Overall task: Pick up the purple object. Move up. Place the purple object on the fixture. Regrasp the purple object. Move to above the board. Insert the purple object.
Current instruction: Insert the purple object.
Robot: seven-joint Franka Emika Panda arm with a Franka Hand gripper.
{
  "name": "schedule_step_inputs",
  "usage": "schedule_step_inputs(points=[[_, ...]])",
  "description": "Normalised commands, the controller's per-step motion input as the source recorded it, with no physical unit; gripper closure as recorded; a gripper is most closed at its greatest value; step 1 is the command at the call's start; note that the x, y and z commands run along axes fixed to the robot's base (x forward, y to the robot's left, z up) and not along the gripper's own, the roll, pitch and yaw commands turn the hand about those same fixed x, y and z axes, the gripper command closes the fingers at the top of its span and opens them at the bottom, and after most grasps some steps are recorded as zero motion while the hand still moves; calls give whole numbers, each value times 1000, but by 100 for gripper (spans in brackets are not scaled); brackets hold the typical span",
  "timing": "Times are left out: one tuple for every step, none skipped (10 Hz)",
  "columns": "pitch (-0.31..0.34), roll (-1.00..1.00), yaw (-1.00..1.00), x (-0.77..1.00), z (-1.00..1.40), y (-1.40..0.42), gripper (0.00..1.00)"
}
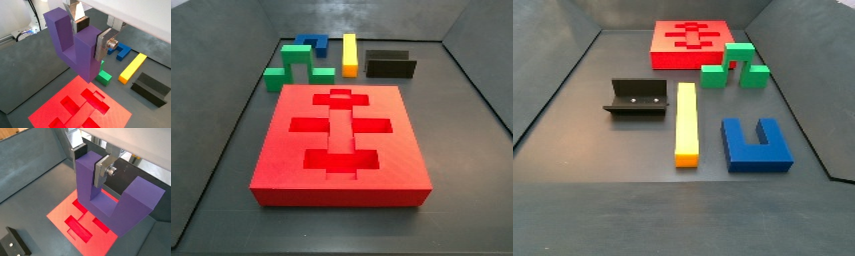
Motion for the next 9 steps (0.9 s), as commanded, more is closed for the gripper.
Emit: schedule_step_inputs(points=[[-99,0,83,597,-160,-557,100],[-91,23,234,457,-266,-689,100],[-67,27,223,471,-326,-694,100],[-53,61,186,469,-354,-706,100],[-44,54,177,426,-431,-726,100],[-40,0,183,423,-486,-703,100],[-39,0,123,477,-500,-611,100],[-67,14,17,537,-457,-494,100],[-99,0,0,543,-474,-440,100]])
